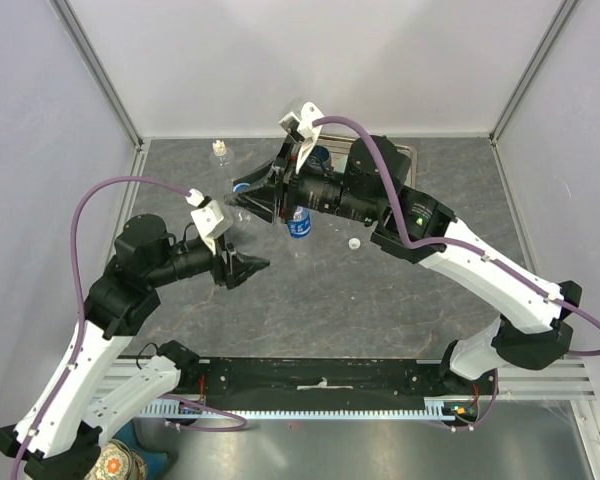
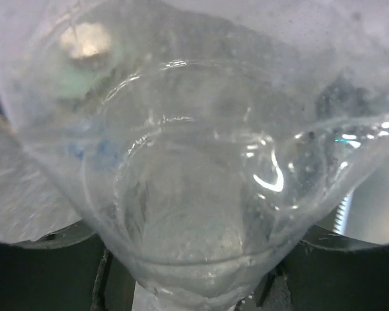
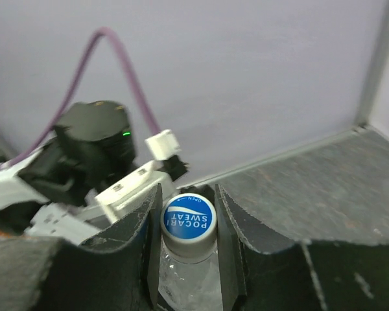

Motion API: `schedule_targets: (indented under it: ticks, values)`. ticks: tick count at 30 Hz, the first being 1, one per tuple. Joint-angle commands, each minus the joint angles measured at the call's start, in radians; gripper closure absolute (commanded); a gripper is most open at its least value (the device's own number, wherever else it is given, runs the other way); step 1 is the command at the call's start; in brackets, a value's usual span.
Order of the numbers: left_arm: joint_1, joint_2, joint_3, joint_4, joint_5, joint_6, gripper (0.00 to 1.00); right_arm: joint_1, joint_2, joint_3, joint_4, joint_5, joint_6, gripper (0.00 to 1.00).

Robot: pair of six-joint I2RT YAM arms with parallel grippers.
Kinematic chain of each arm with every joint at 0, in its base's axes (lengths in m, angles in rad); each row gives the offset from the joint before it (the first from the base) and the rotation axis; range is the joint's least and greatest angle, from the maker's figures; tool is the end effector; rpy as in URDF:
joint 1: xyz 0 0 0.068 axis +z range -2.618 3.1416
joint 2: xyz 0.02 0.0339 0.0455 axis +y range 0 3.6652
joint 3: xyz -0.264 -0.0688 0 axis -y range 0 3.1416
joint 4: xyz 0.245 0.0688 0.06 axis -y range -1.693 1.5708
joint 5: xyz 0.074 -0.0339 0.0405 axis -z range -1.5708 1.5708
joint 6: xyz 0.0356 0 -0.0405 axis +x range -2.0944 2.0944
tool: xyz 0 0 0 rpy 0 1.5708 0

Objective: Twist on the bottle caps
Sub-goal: Screw the bottle cap onto the plastic bottle.

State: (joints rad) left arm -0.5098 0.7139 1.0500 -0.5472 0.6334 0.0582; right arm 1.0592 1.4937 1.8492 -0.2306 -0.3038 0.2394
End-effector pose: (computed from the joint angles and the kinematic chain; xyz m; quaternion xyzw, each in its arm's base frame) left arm 0.1053 -0.0830 0.4023 0.3950 0.6545 -0.3698 0.5280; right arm 0.1452 0.2804 0.5317 -0.3647 0.5546 0.5279 0.5299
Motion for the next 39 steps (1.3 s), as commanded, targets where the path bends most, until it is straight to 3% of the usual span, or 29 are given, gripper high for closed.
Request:
schedule_targets:
  ticks: [1,6,7,12,13,16,17,21,22,23,24,26,33,39]
  values:
    - [0.005,-0.004,0.062,0.098,-0.449,0.032,0.98,0.031,0.043,0.004,-0.154,0.342,0.07,1.0]
    - [0.007,-0.024,0.045,0.108,-0.658,0.06,0.98,0.137,0.152,0.139,-0.309,0.739,0.038,1.0]
    - [0.007,-0.025,0.042,0.11,-0.682,0.057,0.98,0.18,0.207,0.175,-0.334,0.894,0.031,1.0]
    - [0.008,-0.031,0.018,0.11,-0.687,0.028,0.98,0.242,0.321,0.329,-0.378,1.078,0.029,1.0]
    - [0.007,-0.036,0.012,0.109,-0.669,0.026,0.98,0.249,0.33,0.335,-0.371,1.083,0.035,0.96]
    - [0.008,-0.039,-0.011,0.104,-0.612,0.02,0.98,0.251,0.307,0.335,-0.325,1.034,0.055,0.7]
    - [0.008,-0.042,-0.018,0.102,-0.594,0.022,0.98,0.249,0.294,0.334,-0.299,0.993,0.06,0.54]
    - [0.008,-0.054,-0.042,0.086,-0.405,0.016,0.98,0.207,0.118,0.244,-0.144,0.781,0.083,0.28]
    - [0.008,-0.056,-0.044,0.085,-0.326,-0.01,0.98,0.19,0.074,0.151,-0.092,0.726,0.092,0.2]
    - [0.008,-0.056,-0.045,0.087,-0.284,-0.024,0.98,0.173,0.032,0.098,0.009,0.616,0.104,0.06]
    - [0.008,-0.056,-0.044,0.092,-0.183,-0.032,0.98,0.132,-0.045,0.009,0.054,0.559,0.119,0.02]
    - [0.008,-0.05,-0.042,0.101,-0.082,-0.049,0.98,0.098,-0.105,-0.05,0.137,0.412,0.123,0.02]
    - [0.01,-0.018,-0.03,0.105,0.432,-0.089,0.98,-0.005,-0.133,-0.041,0.129,-0.116,0.061,0.02]
    - [0.01,-0.014,-0.016,0.073,0.627,-0.078,0.98,-0.028,-0.07,0.004,0.129,-0.359,0.049,0.02]
